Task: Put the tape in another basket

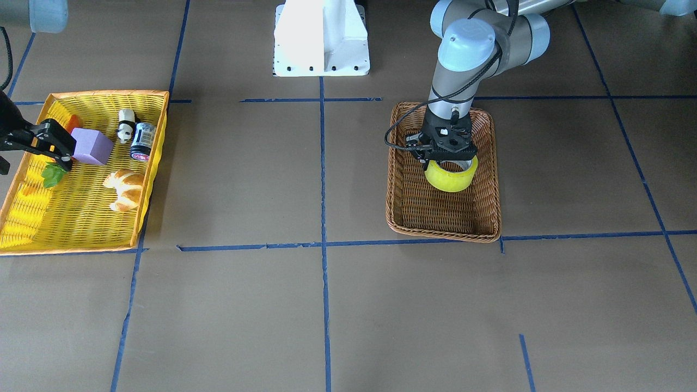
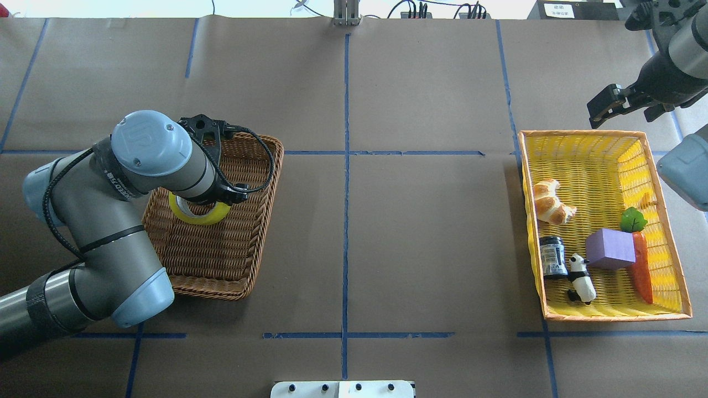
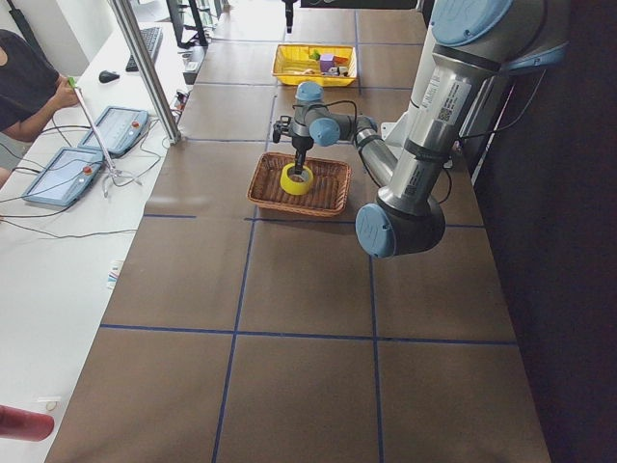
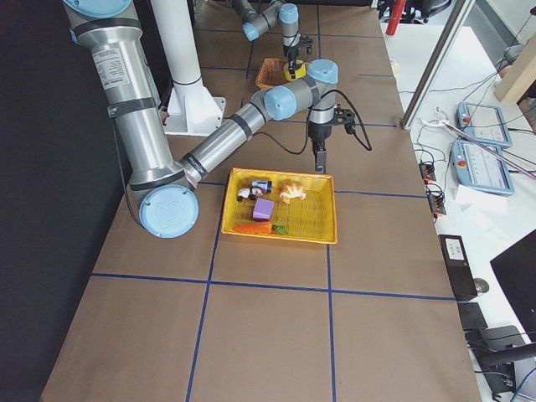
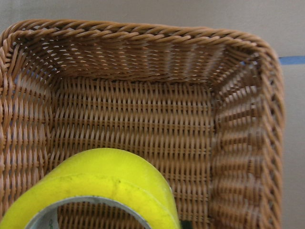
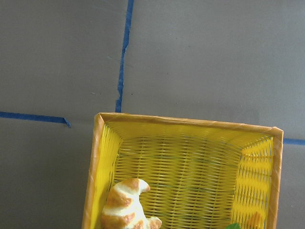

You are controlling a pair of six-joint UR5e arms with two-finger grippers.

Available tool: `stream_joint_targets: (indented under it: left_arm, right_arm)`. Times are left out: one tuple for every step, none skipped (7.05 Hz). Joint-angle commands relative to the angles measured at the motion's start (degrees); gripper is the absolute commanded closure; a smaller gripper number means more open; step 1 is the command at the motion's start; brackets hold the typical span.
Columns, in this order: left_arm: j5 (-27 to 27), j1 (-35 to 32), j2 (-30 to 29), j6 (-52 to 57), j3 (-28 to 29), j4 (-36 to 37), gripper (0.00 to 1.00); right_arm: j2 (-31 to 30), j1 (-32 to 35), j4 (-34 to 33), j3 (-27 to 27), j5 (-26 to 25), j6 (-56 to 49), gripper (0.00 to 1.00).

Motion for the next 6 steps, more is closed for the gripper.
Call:
stream_joint_targets:
  left_arm:
    - [0.28,0.21,-0.14,0.33,0.65,-0.75,0.85]
    - [0.02,0.21,-0.14,0.33,0.65,-0.83,0.43]
    - [0.27,0.29,0.12,0.16,0.3,-0.75,0.0]
    - [0.19,0.21,0.3,0.24,-0.22,-0.75,0.0]
    - [0.19,0.21,0.38,0.33,-0.4,-0.75,0.0]
    - [-0.16,-0.14,0.39,0.42,-1.1,-0.66,0.0]
  right_arm:
    - [-0.55,0.76,0.03,-0.08,0.77,-0.76,0.0]
    - [-0.63,0.93,0.03,-0.08,0.85,-0.77,0.0]
    - [-0.64,1.11,0.03,0.01,1.64,-0.77,0.0]
    - [-0.64,1.28,0.03,0.01,1.82,-0.68,0.0]
    - [-0.64,1.37,0.03,0.01,1.82,-0.68,0.0]
    - [-0.72,2.07,0.03,-0.07,2.26,-0.85,0.0]
